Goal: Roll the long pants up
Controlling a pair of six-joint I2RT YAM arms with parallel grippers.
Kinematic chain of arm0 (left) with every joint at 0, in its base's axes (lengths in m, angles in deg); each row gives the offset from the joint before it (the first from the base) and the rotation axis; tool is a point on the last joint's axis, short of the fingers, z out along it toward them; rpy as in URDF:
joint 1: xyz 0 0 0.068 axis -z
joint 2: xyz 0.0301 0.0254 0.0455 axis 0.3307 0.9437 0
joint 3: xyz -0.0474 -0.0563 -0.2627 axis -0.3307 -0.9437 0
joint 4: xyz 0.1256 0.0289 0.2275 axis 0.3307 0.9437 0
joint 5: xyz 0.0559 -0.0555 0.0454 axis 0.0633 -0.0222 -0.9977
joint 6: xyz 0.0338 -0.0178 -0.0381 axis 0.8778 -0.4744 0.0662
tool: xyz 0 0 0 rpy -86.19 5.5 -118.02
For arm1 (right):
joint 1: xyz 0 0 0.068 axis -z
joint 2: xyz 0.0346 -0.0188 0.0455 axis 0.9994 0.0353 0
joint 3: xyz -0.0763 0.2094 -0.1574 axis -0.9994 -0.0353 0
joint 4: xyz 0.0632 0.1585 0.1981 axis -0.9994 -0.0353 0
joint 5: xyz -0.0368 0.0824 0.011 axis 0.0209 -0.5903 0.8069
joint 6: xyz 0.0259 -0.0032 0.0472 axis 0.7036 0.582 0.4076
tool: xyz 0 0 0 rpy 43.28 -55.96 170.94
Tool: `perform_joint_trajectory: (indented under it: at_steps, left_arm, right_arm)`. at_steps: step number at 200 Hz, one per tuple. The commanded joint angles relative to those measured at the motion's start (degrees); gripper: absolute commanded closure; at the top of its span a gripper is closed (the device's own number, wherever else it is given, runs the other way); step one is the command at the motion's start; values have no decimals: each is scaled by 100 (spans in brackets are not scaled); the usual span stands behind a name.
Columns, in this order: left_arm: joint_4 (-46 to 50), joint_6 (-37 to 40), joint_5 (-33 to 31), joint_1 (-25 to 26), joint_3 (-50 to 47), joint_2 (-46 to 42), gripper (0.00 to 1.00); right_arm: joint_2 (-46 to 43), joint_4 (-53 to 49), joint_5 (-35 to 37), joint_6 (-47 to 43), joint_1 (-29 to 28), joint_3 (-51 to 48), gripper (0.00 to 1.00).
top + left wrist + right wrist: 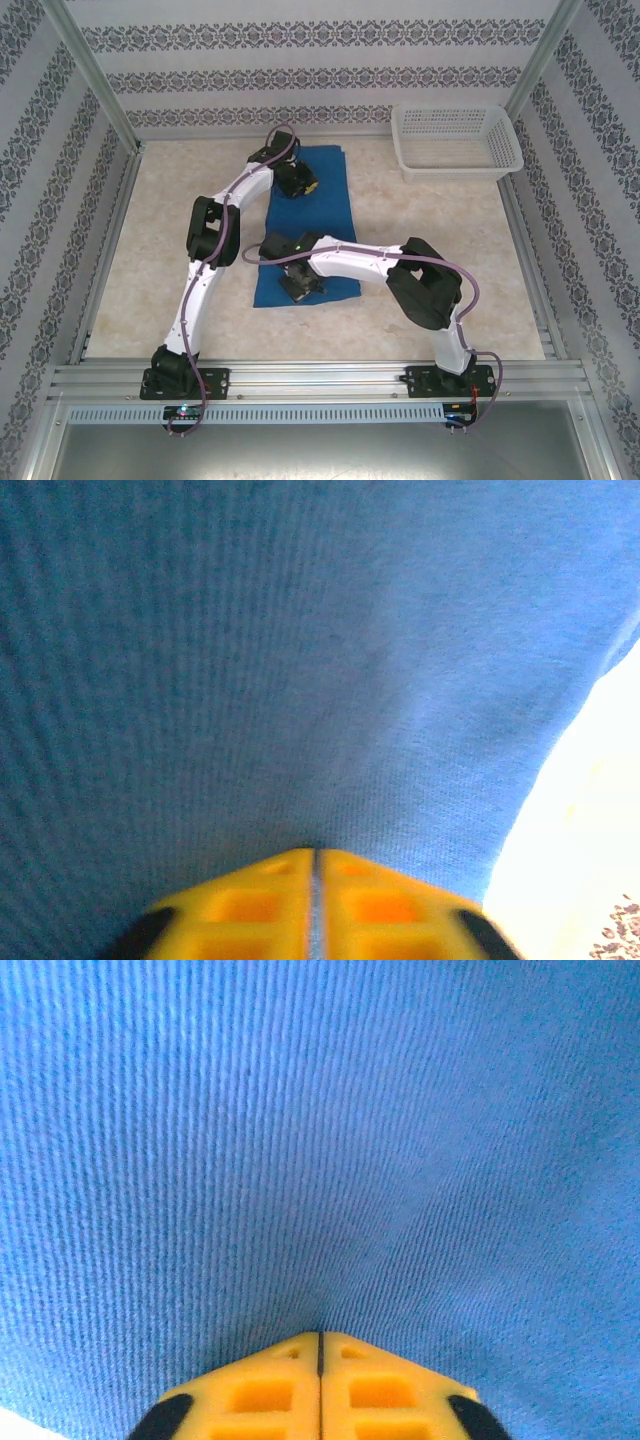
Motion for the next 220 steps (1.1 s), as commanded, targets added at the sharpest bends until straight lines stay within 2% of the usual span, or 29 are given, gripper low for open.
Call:
perform_joint_trajectory:
  at_steps: [1, 9, 15, 19, 32, 57, 62, 79, 88, 101, 126, 146, 165, 220]
  left_arm:
    - [1030, 455, -369, -132, -26, -574, 56]
    - [1181, 616, -460, -160, -71, -758, 36]
    - [1305, 730, -537, -176, -103, -885, 18]
    - [1399, 807, -570, -190, -107, -957, 10]
    - [1595, 1084, -586, -210, -189, -1171, 0]
    - [1728, 1304, -525, -206, -639, -1567, 1]
    - [1708, 1305, -537, -203, -781, -1650, 6]
    - [1567, 1329, -650, -208, -1317, -2002, 36]
    - [1521, 1373, -785, -204, -1561, -2184, 42]
    - [1487, 1475, -964, -207, -1797, -2368, 41]
    - [1636, 1609, -1076, -218, -1867, -2480, 25]
    - [1630, 1616, -1076, -217, -1914, -2536, 20]
    - [1597, 1581, -1056, -217, -1932, -2550, 18]
    - [1598, 1532, -1081, -212, -1995, -2568, 17]
  right_arm:
    - [-478, -210, 108, -410, -54, 228, 43]
    - [-619, -252, 146, -583, -54, 253, 31]
    - [-703, -321, 197, -707, -54, 303, 25]
    - [-756, -364, 235, -794, -61, 329, 22]
    - [-909, -505, 388, -1096, -96, 357, 18]
    - [-1041, -617, 598, -1490, -232, 97, 17]
    - [-1069, -572, 667, -1556, -293, -14, 17]
    - [-1102, -394, 1054, -1821, -554, -402, 17]
    - [-1089, -311, 1321, -1925, -674, -584, 16]
    - [-1076, -102, 1638, -2085, -779, -880, 16]
    - [-1094, 378, 2139, -2414, -889, -1350, 15]
    - [-1053, 714, 2508, -2736, -955, -1567, 15]
    - [-998, 925, 2685, -2937, -950, -1625, 15]
    - [-682, 1113, 2512, -2947, -1001, -1559, 15]
